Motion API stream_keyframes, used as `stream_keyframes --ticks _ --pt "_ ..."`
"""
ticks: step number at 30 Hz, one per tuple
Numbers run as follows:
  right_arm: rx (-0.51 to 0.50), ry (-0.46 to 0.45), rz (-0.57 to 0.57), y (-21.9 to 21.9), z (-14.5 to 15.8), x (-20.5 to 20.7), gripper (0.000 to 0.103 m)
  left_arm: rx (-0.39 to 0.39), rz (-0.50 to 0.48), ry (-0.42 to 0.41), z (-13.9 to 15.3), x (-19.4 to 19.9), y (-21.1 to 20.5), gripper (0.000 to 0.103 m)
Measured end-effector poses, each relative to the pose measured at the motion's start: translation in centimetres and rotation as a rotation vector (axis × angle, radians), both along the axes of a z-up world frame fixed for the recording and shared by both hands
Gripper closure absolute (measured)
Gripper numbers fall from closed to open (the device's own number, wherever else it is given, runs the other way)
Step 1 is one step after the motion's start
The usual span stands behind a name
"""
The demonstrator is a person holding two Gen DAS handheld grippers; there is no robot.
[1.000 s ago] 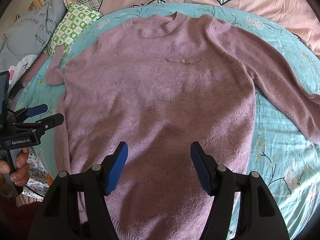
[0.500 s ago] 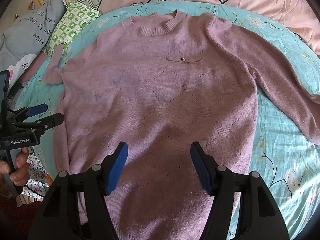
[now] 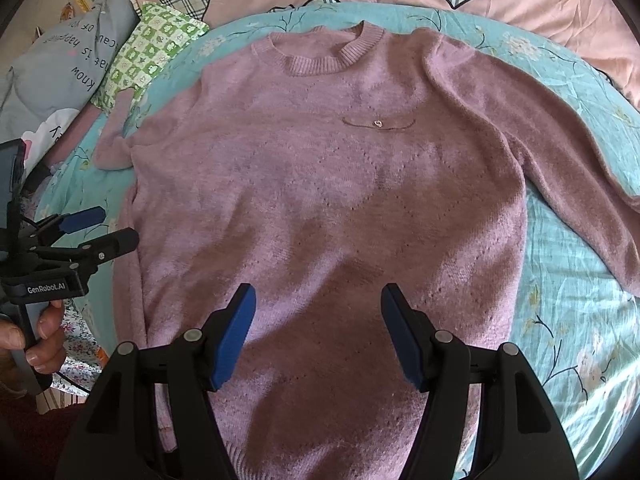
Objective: Fold small clothes
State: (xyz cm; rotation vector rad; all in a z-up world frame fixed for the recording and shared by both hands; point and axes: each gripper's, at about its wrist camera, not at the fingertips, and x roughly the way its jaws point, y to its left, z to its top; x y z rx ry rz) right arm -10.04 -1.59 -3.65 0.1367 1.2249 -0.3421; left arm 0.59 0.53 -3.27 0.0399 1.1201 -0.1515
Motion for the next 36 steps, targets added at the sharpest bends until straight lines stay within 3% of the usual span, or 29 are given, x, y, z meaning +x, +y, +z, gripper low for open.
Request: stream_keyframes --ticks 13,20,26,32,36 --pt "0.006 -0.046 -0.012 -4.6 2.3 3.7 0.037 0.012 -0.026 -0.031 1.0 4.9 0.5 0.005" --pt "-0.003 -0.117 -0.125 -10.4 4.8 4.3 0.036 0.028 -0.035 -0.058 2.0 9.5 0.2 0.005" --pt "-0.028 -0.148 -0.325 -16.1 6.0 -0.5 0.036 0.041 -0.014 -0.069 1.7 13.2 0.2 0.005" --pt "-0.087 -0.199 -0.606 -22.2 8.3 -9.7 0.036 0.058 0.005 -0.046 0.3 15.1 0.4 0.005" --pt "-0.090 -0.313 -0.850 -26.9 10.6 -16.8 0.036 0.055 0.015 -0.023 -0.6 16.0 0.1 0.005"
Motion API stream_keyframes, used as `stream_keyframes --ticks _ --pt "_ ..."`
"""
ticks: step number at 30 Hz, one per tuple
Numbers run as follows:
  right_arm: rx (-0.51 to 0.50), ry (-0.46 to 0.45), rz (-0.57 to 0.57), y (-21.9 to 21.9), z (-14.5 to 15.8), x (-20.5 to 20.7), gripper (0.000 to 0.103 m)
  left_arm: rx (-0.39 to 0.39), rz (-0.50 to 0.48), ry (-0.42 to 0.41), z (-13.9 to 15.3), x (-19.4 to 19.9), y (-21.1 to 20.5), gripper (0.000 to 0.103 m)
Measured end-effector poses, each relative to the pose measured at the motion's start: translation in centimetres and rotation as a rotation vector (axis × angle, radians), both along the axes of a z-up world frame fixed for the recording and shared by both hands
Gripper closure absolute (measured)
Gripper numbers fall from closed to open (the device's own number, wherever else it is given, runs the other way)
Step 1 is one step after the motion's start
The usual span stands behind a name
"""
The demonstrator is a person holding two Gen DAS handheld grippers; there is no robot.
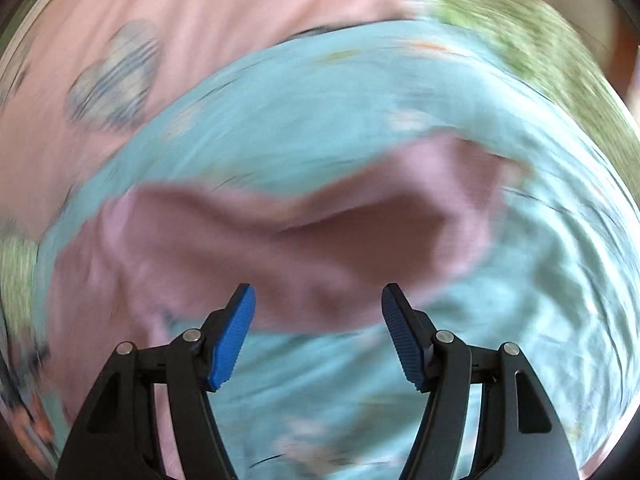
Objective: Fold small clothes
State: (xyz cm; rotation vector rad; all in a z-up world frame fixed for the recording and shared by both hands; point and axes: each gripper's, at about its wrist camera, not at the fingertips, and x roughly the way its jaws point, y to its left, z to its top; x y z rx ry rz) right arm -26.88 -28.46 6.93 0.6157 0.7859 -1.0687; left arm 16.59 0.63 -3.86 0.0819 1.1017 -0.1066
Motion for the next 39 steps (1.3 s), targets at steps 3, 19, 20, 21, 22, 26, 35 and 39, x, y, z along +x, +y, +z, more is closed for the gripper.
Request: stream_keyframes --ticks 3,19,20,21,22,26,35,39 --pt "-0.004 -0.087 -0.151 -3.7 0.7 -3.7 0.036 0.009 -0.007 0.008 -0.5 0.4 -0.9 0.005" --pt "-0.123 -0.047 0.049 -2.8 3.3 2.9 0.095 -0.026 -0.045 0.045 -1.8 0.6 -3.5 0.005" --pt "-0.128 -0.062 0.095 -1.5 3.7 4.1 0.095 -0.039 -0.043 0.048 -1.8 0.5 -3.2 0.005" --pt "-0.125 -0.102 0.174 0.8 4.4 6.1 0.095 -0.054 -0.039 0.051 -1.8 0.4 -2.9 0.005" --pt "-0.112 -0.140 0.241 2.7 4.6 7.8 0.095 -0.073 -0.035 0.054 -1.7 0.2 -2.5 0.005" --pt "0.004 -0.231 0.459 8.9 3.0 14.6 0.095 -0.127 -0.024 0.064 -1.4 -0.7 -0.9 0.005" --pt "0.282 -0.326 0.762 19.7 -5.1 28.9 0.095 -0.187 0.007 0.056 -0.4 -4.4 4.6 0.005" --pt "0.344 -0.274 0.846 23.2 -8.9 32.6 0.095 -0.218 0.018 0.052 -0.2 -5.4 6.5 0.005"
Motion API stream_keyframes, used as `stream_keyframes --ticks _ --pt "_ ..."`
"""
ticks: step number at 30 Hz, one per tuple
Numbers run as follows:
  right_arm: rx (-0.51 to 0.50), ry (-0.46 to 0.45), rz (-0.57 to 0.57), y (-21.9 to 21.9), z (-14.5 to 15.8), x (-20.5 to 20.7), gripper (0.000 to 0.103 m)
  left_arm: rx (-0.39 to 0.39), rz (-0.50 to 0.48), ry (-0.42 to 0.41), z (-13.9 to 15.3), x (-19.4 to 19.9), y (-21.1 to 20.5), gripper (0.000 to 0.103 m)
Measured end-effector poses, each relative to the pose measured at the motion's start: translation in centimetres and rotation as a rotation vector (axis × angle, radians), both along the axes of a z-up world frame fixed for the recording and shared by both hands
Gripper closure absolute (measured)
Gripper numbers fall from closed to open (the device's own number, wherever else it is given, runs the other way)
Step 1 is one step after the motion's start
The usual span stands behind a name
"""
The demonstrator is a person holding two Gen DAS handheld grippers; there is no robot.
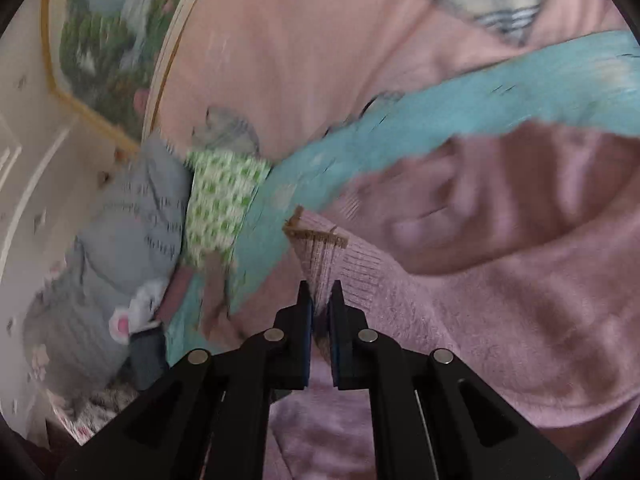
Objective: Fold small clothes
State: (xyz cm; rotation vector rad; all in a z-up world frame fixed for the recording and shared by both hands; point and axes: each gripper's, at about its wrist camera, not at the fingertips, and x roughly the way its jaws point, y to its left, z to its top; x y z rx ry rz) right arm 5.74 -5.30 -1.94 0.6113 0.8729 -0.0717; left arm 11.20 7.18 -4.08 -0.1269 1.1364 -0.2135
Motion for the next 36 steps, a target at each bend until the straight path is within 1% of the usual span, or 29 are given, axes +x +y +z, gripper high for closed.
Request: stream_keyframes --ticks 2,3,5,6,7,8,9,12,15,17,19,20,21,22,23,24,25,26,28,29,31,33,34,36 --pt "0.011 0.035 0.021 0.2 -1.9 1.3 0.095 -0.018 0.001 0.001 0.0 -0.2 0.6 0.005" --pt "0.025 0.053 0.029 0.2 -2.8 1.5 0.092 -0.025 0.001 0.001 0.0 -0.1 0.8 0.005" --pt "0.057 0.095 0.034 0.3 -4.6 1.5 0.090 -0.044 -0.004 0.004 -0.1 0.0 1.0 0.005" --pt "0.079 0.134 0.038 0.5 -5.6 1.7 0.085 -0.051 -0.009 0.008 -0.2 0.0 0.9 0.005" --pt "0.096 0.161 0.043 0.5 -6.1 1.9 0.077 -0.056 -0.014 0.013 -0.3 0.2 0.8 0.005" --pt "0.115 0.181 0.043 0.8 -6.6 1.9 0.060 -0.063 -0.021 0.025 -0.6 0.6 0.6 0.005" --pt "0.132 0.176 0.040 0.6 -6.6 1.5 0.053 -0.069 -0.025 0.032 -0.7 1.0 0.4 0.005" --pt "0.111 0.125 0.017 0.0 -4.6 -0.2 0.053 -0.102 -0.042 0.063 -1.5 2.3 -0.7 0.005" --pt "0.099 0.077 -0.057 -1.6 -2.2 -2.7 0.053 -0.107 -0.047 0.105 -2.8 4.1 -2.0 0.005" --pt "0.080 0.055 -0.130 -3.2 -0.6 -5.1 0.053 -0.123 -0.054 0.139 -3.8 5.5 -2.9 0.005" --pt "0.063 0.043 -0.184 -4.2 0.4 -6.9 0.053 -0.147 -0.071 0.181 -5.0 6.6 -4.0 0.008" --pt "0.052 0.039 -0.216 -4.9 0.9 -8.1 0.053 -0.161 -0.082 0.176 -5.2 6.8 -4.6 0.014" --pt "0.043 0.036 -0.243 -5.3 1.4 -9.0 0.053 -0.177 -0.098 0.159 -5.1 6.9 -5.1 0.032" --pt "0.038 0.033 -0.266 -5.7 1.7 -9.6 0.053 -0.192 -0.127 0.140 -4.8 6.9 -5.8 0.046" --pt "0.032 0.029 -0.294 -6.2 2.1 -10.6 0.053 -0.209 -0.160 0.135 -4.6 7.0 -6.6 0.086" --pt "0.025 0.026 -0.319 -6.7 2.4 -11.4 0.053 -0.218 -0.178 0.131 -4.1 7.0 -7.1 0.095" --pt "0.017 0.025 -0.338 -7.1 2.7 -11.9 0.053 -0.204 -0.183 0.091 -3.0 6.6 -7.4 0.095" --pt "0.005 0.020 -0.364 -7.8 3.1 -12.6 0.053 -0.183 -0.187 0.010 -0.9 5.8 -7.3 0.095" --pt "-0.021 0.012 -0.410 -9.1 3.9 -13.5 0.053 -0.199 -0.175 -0.071 1.5 4.8 -6.2 0.095" --pt "-0.034 0.006 -0.429 -9.8 4.3 -13.9 0.053 -0.201 -0.153 -0.095 2.1 4.5 -5.1 0.095" --pt "-0.063 0.002 -0.466 -11.6 4.8 -14.9 0.053 -0.174 -0.116 -0.089 1.4 4.4 -3.1 0.095" --pt "-0.088 0.022 -0.495 -13.3 4.6 -15.1 0.053 -0.139 -0.065 -0.031 -0.6 4.7 -1.1 0.095" --pt "-0.095 0.033 -0.502 -14.0 4.4 -15.1 0.053 -0.129 -0.032 -0.024 -1.2 4.7 0.0 0.095" --pt "-0.102 0.058 -0.508 -15.4 4.0 -14.6 0.053 -0.140 0.016 -0.030 -1.4 4.6 1.4 0.095"
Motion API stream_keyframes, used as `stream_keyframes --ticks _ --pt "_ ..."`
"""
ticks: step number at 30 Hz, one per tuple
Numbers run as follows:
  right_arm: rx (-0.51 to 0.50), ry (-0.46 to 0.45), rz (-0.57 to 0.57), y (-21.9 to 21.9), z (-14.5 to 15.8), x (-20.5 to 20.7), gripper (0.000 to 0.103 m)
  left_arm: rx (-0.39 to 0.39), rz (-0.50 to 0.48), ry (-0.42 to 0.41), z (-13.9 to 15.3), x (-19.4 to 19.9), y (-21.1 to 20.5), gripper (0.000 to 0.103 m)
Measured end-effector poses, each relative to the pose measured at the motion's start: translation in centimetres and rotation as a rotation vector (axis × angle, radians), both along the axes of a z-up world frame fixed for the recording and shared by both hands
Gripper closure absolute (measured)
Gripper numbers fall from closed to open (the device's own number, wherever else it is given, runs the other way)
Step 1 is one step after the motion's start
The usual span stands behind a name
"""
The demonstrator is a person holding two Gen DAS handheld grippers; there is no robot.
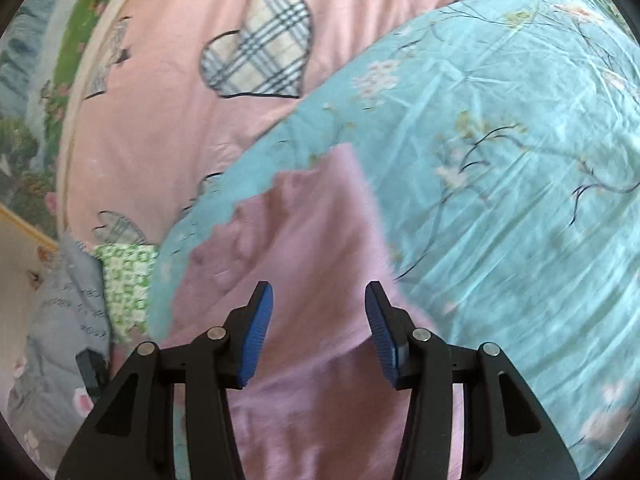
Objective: Fold small clothes
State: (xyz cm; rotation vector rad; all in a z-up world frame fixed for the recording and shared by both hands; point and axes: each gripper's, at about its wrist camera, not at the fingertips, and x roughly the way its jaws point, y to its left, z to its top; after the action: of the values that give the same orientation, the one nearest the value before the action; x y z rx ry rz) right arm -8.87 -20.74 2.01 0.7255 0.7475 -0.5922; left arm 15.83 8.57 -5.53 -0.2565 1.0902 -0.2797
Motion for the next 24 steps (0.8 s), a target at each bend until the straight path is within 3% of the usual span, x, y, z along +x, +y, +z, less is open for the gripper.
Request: stream_keyframes --ticks 6,14,18,20,21,22,23,24 --pt "-0.016 0.073 0.045 -2.9 -1.7 3.7 0.046 0.019 0.038 -0.013 -0.3 -0.5 0.5 0.095" --pt "0.009 0.178 0.121 -5.8 -5.6 9.0 0.041 0.005 0.100 0.042 -1.8 -1.5 2.5 0.095" --pt "0.066 0.161 0.111 -6.8 -7.0 9.2 0.041 -0.032 0.145 0.083 -3.0 -1.7 3.7 0.095" --pt "0.051 0.151 0.127 -6.6 -6.8 9.3 0.041 -0.004 0.118 0.081 -3.1 -1.6 2.8 0.095" --pt "0.039 0.152 0.143 -6.4 -6.7 9.4 0.046 0.010 0.105 0.078 -3.0 -1.4 2.2 0.095" --pt "0.028 0.159 0.167 -6.3 -6.5 9.6 0.060 0.016 0.089 0.073 -2.8 -1.2 1.6 0.095" --pt "0.032 0.166 0.183 -6.3 -6.4 9.8 0.094 0.011 0.075 0.068 -2.6 -0.9 0.8 0.095" --pt "0.018 0.167 0.185 -6.3 -5.8 9.9 0.093 0.004 0.063 0.060 -2.3 -0.6 0.3 0.095"
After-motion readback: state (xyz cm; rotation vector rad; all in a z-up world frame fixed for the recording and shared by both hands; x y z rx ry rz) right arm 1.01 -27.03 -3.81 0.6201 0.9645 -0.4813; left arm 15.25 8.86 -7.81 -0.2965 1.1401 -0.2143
